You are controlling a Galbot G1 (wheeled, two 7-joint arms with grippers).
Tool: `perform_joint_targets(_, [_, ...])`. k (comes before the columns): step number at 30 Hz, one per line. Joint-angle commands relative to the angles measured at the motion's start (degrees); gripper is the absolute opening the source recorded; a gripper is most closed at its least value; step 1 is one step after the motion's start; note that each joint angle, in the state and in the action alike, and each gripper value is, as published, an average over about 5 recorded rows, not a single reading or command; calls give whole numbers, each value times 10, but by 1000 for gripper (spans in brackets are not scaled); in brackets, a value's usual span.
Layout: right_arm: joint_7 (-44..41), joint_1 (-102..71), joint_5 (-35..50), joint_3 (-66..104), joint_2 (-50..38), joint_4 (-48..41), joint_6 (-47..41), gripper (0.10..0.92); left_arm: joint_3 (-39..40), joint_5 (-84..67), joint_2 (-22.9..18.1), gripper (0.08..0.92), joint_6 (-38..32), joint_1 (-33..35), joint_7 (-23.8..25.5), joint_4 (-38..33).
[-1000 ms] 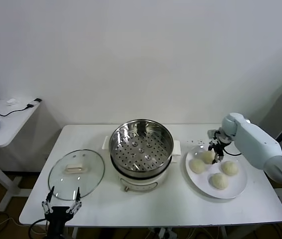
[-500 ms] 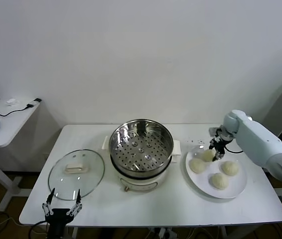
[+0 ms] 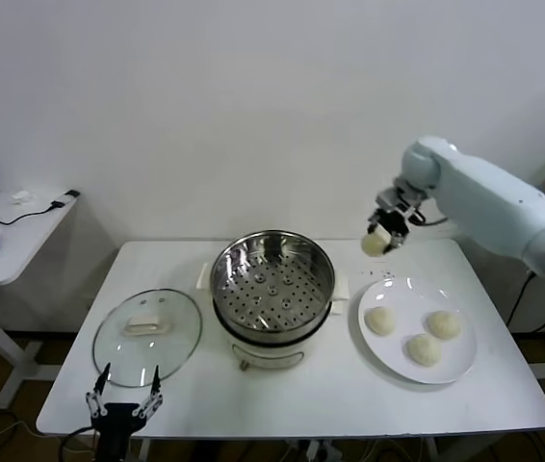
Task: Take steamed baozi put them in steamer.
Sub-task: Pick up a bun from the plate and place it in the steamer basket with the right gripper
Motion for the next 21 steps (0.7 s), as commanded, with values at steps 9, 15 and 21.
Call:
perform_joint_targets(9, [39,11,-189,-10,200,31,205,585,3,12,-4,823,7,-12,9,-2])
perform_joint_targets(15, [52,-45,-235,-13,212,11,212,585,4,13,-8,823,17,-21,10,-12])
perform_joint_targets(21, [57,-93,-275,1,218,-8,212,585,7,16,-8,823,19,-23,10,-10])
